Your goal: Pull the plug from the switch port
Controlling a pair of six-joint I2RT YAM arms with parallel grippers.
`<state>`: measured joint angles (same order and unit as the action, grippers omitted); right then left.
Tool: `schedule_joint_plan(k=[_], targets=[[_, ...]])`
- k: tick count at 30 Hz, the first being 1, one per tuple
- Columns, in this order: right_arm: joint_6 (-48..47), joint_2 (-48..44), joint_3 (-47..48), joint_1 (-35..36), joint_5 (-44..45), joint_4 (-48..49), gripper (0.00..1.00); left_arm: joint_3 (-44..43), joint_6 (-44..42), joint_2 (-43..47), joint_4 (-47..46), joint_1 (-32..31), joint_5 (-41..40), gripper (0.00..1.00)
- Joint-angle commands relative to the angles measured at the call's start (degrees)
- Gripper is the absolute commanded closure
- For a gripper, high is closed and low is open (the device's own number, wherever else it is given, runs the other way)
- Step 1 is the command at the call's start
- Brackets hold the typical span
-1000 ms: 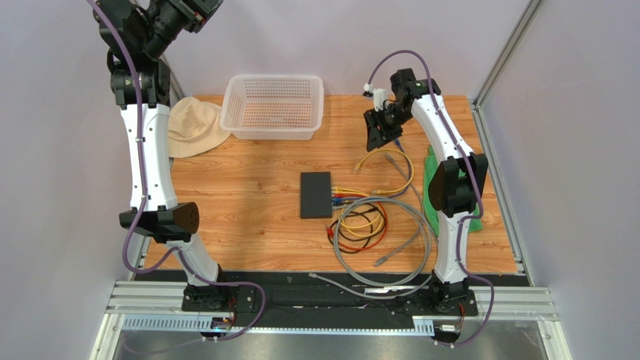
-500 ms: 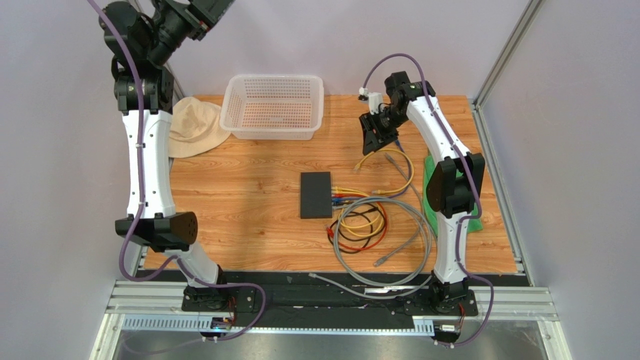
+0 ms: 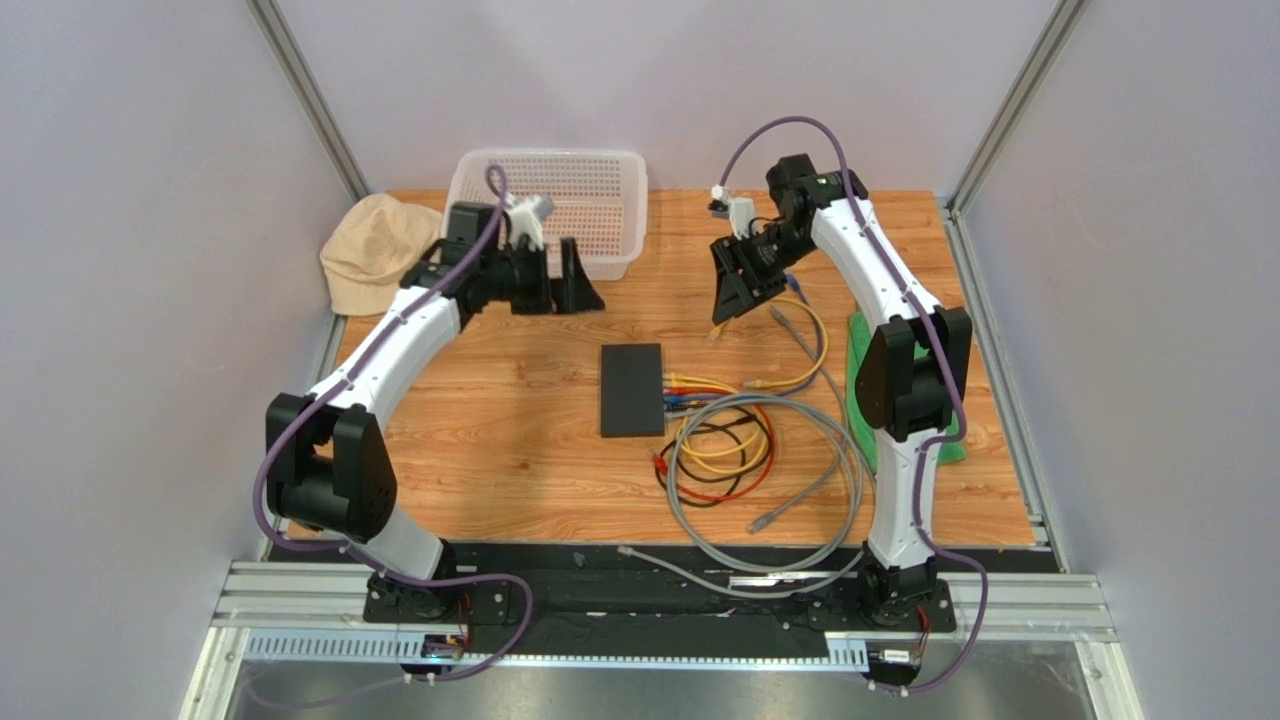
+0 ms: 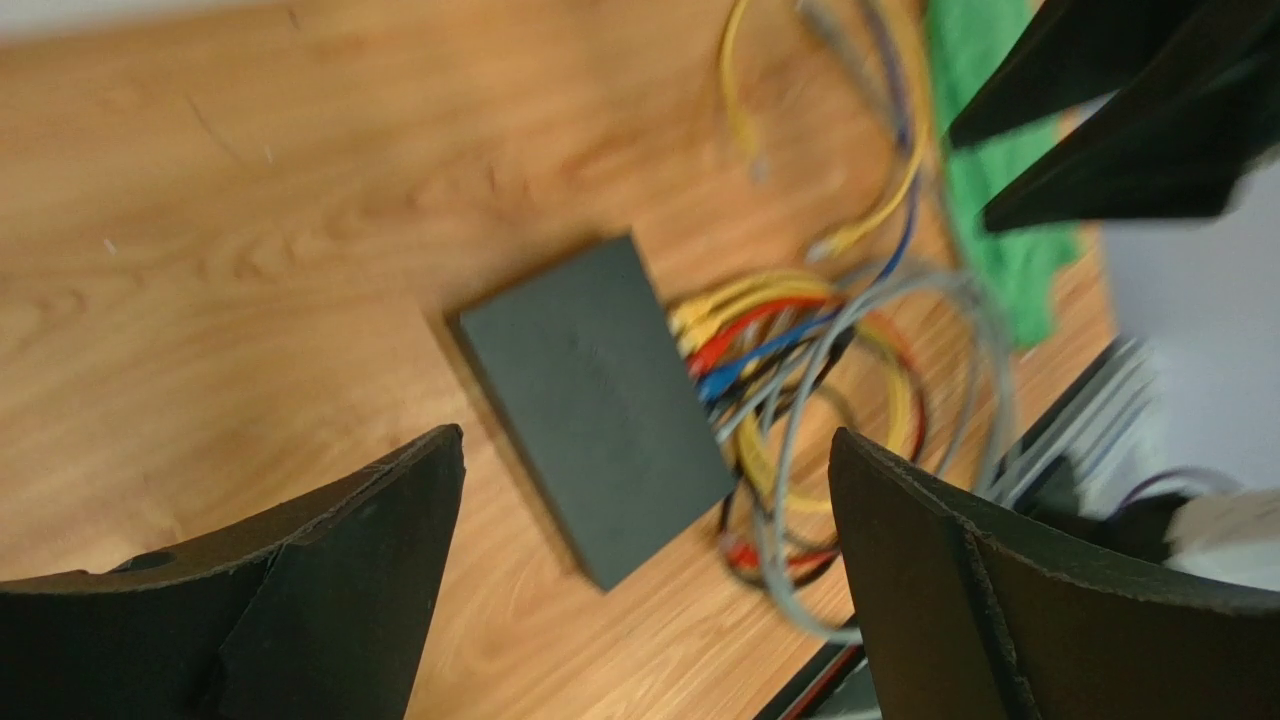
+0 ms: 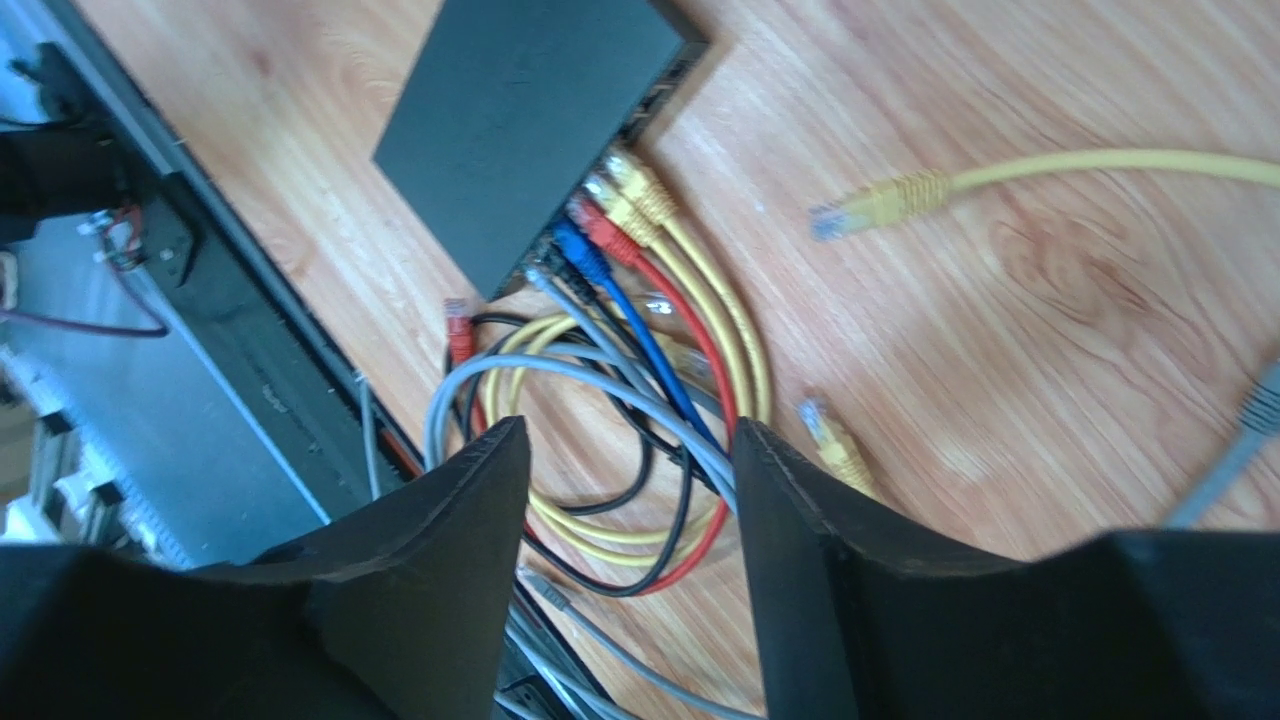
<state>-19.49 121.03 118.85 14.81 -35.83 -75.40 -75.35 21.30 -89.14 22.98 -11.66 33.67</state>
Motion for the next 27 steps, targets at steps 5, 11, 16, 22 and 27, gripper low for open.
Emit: schedule_joint_plan(k=[5,11,16,22,27], targets=[[-2.67,6.41,-2.3,1.62,-10.66,1.47,0.38,8.02,-21.2,3.62,5.23,-7.23,-5.91,0.03],[2.52,7.82,-4.59,2.33,-10.93,6.05,0.41,12.77,-38.93,2.93,10.4,-12.84,4.02,0.42],[1.82,6.24,-4.94,0.84,-8.99,6.14,0.55,13.13,-64.35,-0.94,22.45,-19.53,5.87,1.0],[2.17,6.23,-4.59,-0.75,-5.57,6.93,0.54,9.0,-64.63,-9.44,22.9,-23.23,9.84,1.0],[3.84,7.9,-3.45,-0.31,-2.84,9.04,0.54,-0.39,-58.75,-19.48,24.31,-25.69,0.63,1.0]])
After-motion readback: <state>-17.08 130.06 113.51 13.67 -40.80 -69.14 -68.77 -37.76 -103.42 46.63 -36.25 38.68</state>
